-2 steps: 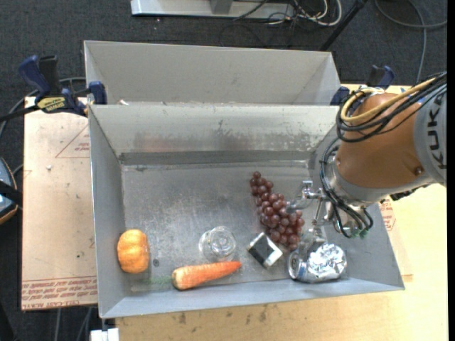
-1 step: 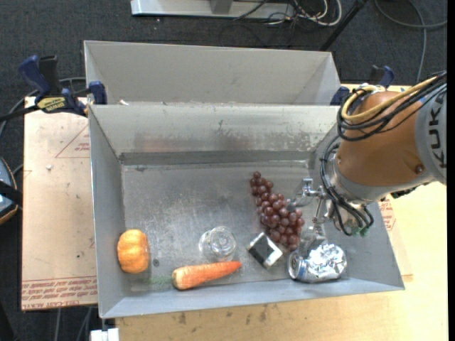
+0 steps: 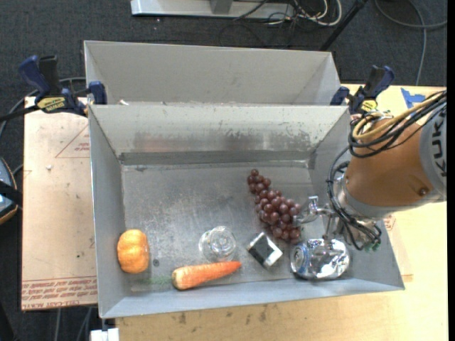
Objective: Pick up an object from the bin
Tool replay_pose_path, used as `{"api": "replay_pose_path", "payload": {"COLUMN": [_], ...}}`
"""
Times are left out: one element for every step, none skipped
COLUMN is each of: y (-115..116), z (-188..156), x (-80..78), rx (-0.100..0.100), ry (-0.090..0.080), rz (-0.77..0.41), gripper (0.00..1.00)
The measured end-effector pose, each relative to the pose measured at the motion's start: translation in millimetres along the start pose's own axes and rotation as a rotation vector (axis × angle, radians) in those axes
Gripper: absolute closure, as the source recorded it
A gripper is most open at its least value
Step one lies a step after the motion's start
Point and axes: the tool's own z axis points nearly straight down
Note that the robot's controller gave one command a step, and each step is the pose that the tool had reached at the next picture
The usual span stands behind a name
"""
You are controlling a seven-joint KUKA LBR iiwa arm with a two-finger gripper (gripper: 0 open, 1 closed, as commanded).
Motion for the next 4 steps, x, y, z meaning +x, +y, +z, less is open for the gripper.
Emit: {"api": "replay_pose_path", "payload": {"y": [-25, -40, -47, -46], "z": [13, -23, 50, 47], "x": [14.2, 15.7, 2.0, 3.2], "rx": [-0.001, 0.001, 0.004, 0.005], "ry": [0.002, -0.002, -0.012, -0.011], "rz": [-0.176, -0.130, -0.369, -0.374], "gripper": [0.00, 0.00, 0.00, 1.00]}}
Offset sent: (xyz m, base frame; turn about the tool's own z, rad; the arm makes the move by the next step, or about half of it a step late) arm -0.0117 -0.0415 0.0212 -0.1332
